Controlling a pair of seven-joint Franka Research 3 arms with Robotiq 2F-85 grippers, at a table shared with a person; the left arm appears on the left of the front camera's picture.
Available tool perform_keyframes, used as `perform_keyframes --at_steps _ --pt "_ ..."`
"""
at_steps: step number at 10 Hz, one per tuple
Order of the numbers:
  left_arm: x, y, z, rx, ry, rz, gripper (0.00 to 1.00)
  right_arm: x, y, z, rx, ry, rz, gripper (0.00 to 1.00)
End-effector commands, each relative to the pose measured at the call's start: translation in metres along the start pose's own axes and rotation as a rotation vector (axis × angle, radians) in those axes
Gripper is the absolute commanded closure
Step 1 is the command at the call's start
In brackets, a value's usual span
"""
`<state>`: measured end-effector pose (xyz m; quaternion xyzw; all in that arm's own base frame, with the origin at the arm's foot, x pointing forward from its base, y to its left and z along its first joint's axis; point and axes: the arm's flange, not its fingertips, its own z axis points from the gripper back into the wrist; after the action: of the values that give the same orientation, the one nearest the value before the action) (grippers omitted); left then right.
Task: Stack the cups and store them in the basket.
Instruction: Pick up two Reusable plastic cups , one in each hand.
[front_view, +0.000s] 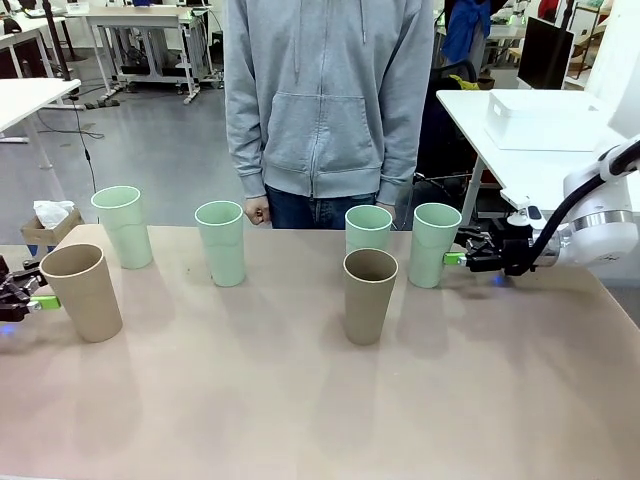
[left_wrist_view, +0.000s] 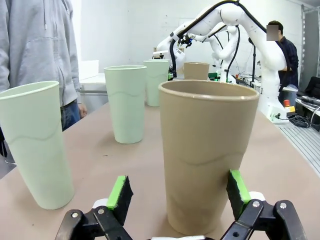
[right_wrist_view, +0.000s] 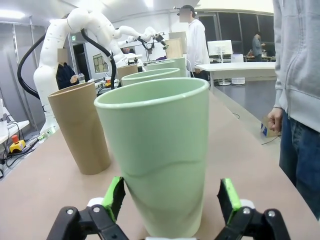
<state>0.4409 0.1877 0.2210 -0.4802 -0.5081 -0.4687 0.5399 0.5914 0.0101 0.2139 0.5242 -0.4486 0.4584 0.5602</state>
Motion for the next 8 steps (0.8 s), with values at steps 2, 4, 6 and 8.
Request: perform_keyframes --at_steps 2,4,6,8 --pt "-0.024 -0.027 -0.014 -0.024 0.013 -0.018 0.0 0.002 -0.002 -0.008 0.023 -0.027 0.031 0.0" --pt "-0.024 -0.028 -0.021 -0.049 0.014 -0.009 0.0 0.001 -0.001 -0.011 0.033 -0.035 0.026 0.0" --pt "-0.023 -0.032 -0.026 -0.069 0.007 -0.002 0.0 0.001 0.0 -0.015 0.04 -0.043 0.024 0.0" --pt "-0.024 -0.035 -0.033 -0.073 -0.001 -0.005 0.0 0.003 0.001 -0.021 0.044 -0.05 0.026 0.0"
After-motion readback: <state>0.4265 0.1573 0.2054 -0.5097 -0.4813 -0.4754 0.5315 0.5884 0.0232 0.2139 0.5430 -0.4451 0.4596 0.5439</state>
